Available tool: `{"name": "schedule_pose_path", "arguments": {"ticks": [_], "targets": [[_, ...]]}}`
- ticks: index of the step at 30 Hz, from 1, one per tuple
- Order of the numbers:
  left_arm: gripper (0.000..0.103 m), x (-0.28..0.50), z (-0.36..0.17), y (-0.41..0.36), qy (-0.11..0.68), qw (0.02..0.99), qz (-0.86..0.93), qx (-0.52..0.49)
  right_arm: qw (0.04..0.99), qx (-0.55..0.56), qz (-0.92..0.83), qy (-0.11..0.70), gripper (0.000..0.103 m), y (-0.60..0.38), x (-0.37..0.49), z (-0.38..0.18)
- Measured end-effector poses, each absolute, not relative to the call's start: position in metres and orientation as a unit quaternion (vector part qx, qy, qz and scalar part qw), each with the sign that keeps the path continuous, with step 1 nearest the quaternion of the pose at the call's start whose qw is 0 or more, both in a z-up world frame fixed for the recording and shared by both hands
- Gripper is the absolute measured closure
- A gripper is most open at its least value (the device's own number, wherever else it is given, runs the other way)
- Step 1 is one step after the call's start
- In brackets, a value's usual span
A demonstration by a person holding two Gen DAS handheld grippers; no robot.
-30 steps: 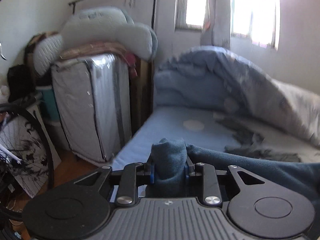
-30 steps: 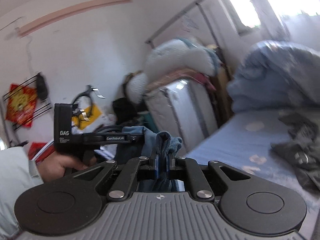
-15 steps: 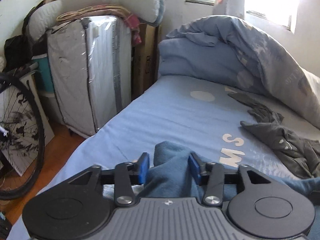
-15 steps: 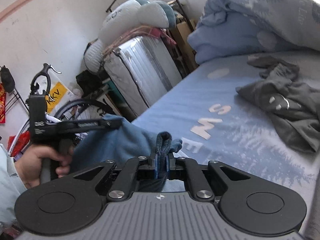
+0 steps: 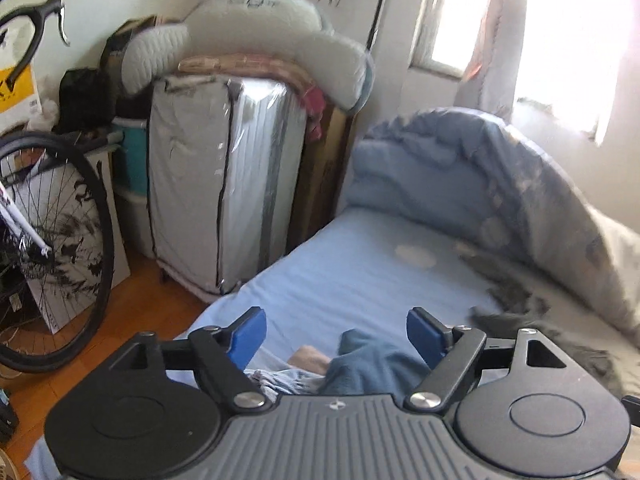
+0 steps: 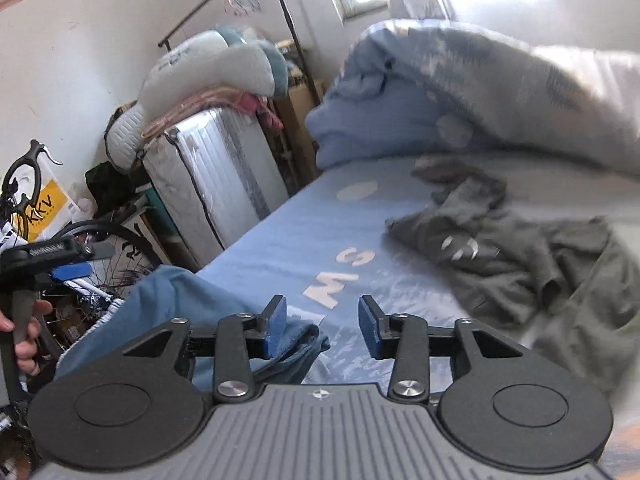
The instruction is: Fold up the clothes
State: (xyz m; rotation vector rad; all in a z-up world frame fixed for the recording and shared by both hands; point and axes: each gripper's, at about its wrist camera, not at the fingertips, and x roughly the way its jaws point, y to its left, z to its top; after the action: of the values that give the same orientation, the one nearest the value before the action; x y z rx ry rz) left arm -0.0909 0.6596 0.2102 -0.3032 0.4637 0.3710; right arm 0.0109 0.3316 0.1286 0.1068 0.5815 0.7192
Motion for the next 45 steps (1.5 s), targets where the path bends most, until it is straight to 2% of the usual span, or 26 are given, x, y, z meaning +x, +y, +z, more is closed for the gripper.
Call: {"name": "schedule_pose_path", "arguments": {"ticks": [5,8,17,23,27,35,45], "targets": [[0.022,-0.126,0.258,0.618,0.195,0.957,0.157,-0.145,0.911,0.036,0.335,0.236,0.048,0.295,-0.036,0.176],[0.014,-0.147,0.283,0.582,0.172,0.964,0.13,-0.154,0.922,0.029,0.327,0.208,0.041,0.265,-0.064,0.203],[0.013,-0.185,0.352,0.441,0.151,0.978,0.036,-0.14,0.937,0.051,0.298,0.175,0.034,0.151,-0.124,0.264],[0.012,-0.189,0.384,0.332,0.158,0.98,-0.044,-0.113,0.948,0.081,0.271,0.149,0.019,0.058,-0.149,0.297],[0.01,-0.182,0.394,0.261,0.153,0.977,-0.101,-0.106,0.955,0.098,0.246,0.132,0.014,-0.009,-0.162,0.312],[0.007,-0.154,0.364,0.157,0.145,0.97,-0.163,-0.105,0.974,0.1,0.161,0.127,0.011,-0.122,-0.17,0.302],[0.006,-0.087,0.25,0.061,0.204,0.967,-0.132,-0.073,0.985,0.074,0.058,0.144,0.01,-0.196,-0.139,0.231]]}}
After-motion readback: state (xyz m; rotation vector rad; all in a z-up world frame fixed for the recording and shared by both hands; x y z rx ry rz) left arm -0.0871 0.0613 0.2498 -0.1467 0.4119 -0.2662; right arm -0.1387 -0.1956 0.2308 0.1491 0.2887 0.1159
